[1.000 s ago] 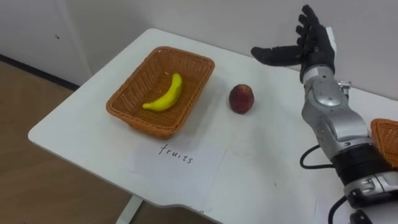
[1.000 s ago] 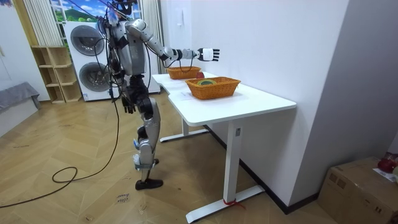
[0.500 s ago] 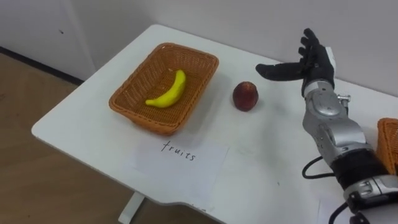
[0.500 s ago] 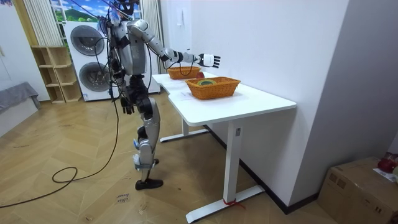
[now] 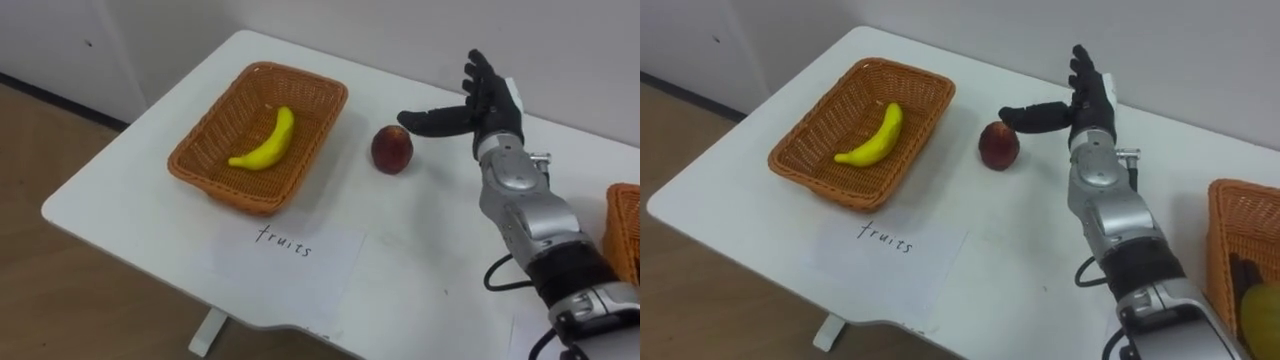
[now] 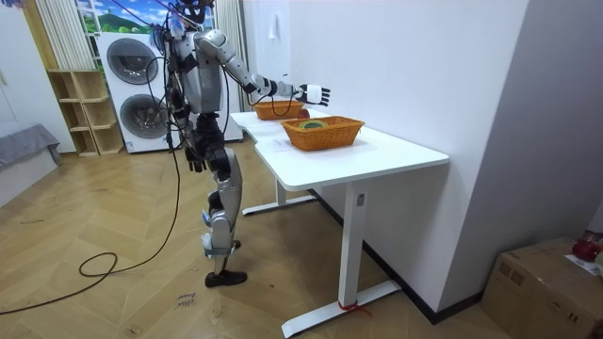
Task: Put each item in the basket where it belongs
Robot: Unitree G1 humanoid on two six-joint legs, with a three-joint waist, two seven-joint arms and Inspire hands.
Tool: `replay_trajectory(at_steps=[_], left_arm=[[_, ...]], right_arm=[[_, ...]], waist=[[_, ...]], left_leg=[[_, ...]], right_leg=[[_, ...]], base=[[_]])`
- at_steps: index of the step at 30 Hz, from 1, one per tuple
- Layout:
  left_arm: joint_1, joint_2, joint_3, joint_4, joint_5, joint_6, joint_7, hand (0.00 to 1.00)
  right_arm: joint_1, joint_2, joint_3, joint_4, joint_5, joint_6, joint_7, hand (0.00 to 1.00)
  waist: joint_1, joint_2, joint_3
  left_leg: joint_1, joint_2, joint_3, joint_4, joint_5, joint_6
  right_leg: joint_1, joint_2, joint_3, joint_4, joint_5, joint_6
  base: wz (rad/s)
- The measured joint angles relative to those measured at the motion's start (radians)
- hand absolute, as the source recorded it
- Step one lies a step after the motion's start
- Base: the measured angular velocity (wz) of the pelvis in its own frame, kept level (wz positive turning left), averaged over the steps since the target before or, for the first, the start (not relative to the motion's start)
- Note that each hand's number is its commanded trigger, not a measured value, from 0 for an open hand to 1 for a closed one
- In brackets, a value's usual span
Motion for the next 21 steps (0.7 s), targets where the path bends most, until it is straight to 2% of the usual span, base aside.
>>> replay_trajectory(at_steps=[8, 11, 14, 19, 21], left_arm=[[0.001, 0.000, -0.002, -0.002, -0.003, -0.004, 0.018, 0.00], [0.002, 0.001, -0.002, -0.002, -0.039, -0.007, 0.018, 0.00], [-0.001, 0.002, -0.002, -0.002, -0.038, -0.022, 0.018, 0.00], [-0.002, 0.007, -0.002, 0.000, -0.038, -0.027, 0.018, 0.00], [-0.006, 0.007, -0.010, 0.001, -0.041, -0.028, 0.018, 0.00]], right_arm=[[0.000, 0.011, 0.019, 0.013, -0.047, -0.001, 0.003, 0.00], [0.000, 0.028, 0.020, 0.013, -0.083, -0.003, 0.006, 0.00], [0.000, 0.031, 0.019, 0.012, -0.111, -0.019, 0.007, 0.00], [0.000, 0.034, 0.020, 0.012, -0.140, -0.035, 0.007, 0.00], [0.000, 0.035, 0.028, 0.022, -0.152, -0.052, 0.008, 0.00]], waist=[[0.012, -0.013, 0.0060], [0.014, -0.015, 0.0066], [0.017, -0.016, 0.0063], [0.026, -0.016, 0.0065], [0.032, -0.016, 0.0069]], left_leg=[[-0.014, 0.001, -0.001, 0.000, 0.000, 0.000], [-0.017, 0.001, -0.001, 0.001, 0.000, 0.000], [-0.032, 0.001, 0.000, 0.001, 0.000, 0.000], [-0.039, 0.001, 0.000, -0.001, 0.001, 0.000], [-0.040, 0.000, -0.001, -0.001, 0.001, 0.000]], right_leg=[[-0.010, 0.000, -0.002, 0.000, 0.000, 0.000], [-0.014, 0.000, -0.002, 0.000, 0.000, 0.000], [-0.029, 0.000, -0.002, 0.000, 0.000, 0.000], [-0.036, 0.000, -0.004, -0.001, 0.000, 0.000], [-0.035, -0.001, -0.010, -0.001, 0.000, 0.000]], base=[[0.00], [0.00], [0.00], [0.00], [0.02]])
